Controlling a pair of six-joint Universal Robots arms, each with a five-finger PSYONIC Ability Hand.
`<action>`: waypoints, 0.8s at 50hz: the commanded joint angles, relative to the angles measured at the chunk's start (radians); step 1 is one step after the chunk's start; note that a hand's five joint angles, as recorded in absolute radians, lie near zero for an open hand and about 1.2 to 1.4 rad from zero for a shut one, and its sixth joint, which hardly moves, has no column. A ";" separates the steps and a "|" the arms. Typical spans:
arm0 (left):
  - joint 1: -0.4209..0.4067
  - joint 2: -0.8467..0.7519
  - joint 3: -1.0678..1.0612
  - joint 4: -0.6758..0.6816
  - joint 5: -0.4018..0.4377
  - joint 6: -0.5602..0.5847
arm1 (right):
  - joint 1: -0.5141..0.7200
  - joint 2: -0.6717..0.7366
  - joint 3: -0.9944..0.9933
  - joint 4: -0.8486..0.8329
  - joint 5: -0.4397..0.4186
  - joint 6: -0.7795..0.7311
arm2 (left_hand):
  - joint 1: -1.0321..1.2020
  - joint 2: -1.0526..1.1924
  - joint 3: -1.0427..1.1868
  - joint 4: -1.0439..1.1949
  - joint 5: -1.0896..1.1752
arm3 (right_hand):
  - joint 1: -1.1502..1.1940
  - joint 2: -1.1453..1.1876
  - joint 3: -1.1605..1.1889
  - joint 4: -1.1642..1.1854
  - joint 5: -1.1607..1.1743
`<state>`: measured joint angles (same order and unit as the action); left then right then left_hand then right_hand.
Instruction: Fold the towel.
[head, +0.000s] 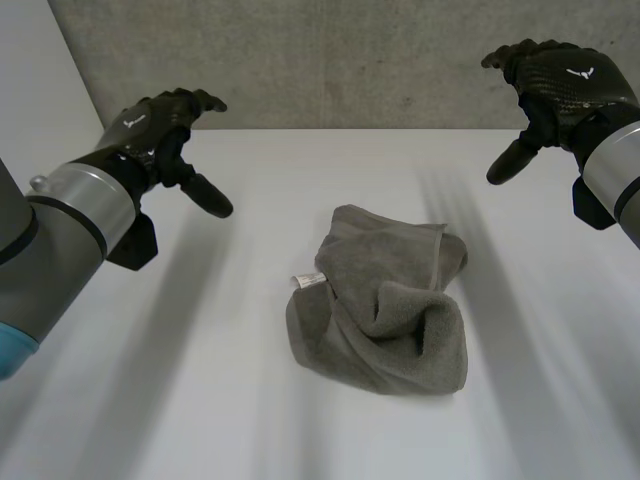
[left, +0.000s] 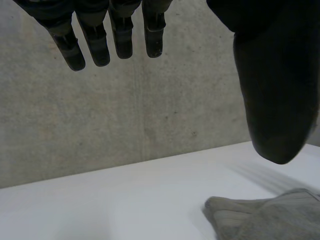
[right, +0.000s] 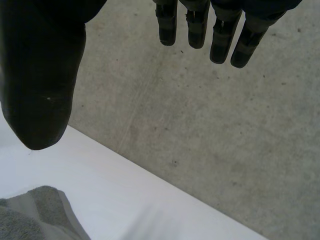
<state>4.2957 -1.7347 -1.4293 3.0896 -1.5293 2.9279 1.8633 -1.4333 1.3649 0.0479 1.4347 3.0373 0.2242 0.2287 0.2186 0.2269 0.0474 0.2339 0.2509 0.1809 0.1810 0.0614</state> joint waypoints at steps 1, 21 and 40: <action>-0.099 -0.011 -0.034 0.006 -0.002 -0.039 | -0.019 0.040 -0.030 -0.029 -0.146 -0.095 | -0.050 -0.054 -0.044 -0.052 -0.047 | -0.059 -0.076 -0.006 -0.007 -0.061; -0.373 -0.468 0.176 0.119 -0.069 -0.108 | -0.098 0.473 -0.040 0.046 -0.455 -0.506 | -0.050 -0.054 -0.044 -0.052 -0.047 | -0.059 -0.076 -0.006 -0.007 -0.061; -0.410 -0.520 0.112 0.112 -0.041 -0.102 | 0.019 0.605 -0.083 -0.099 -0.369 -0.291 | 0.737 0.733 -0.044 -0.052 0.739 | 1.162 1.145 -0.006 -0.007 1.160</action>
<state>3.8759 -2.2671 -1.3041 3.2077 -1.5521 2.8240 1.8622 -0.8443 1.3009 -0.0419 1.0741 2.6705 0.8007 0.7979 0.2186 0.2269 0.6165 0.7216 0.7319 0.1810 0.1810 0.5643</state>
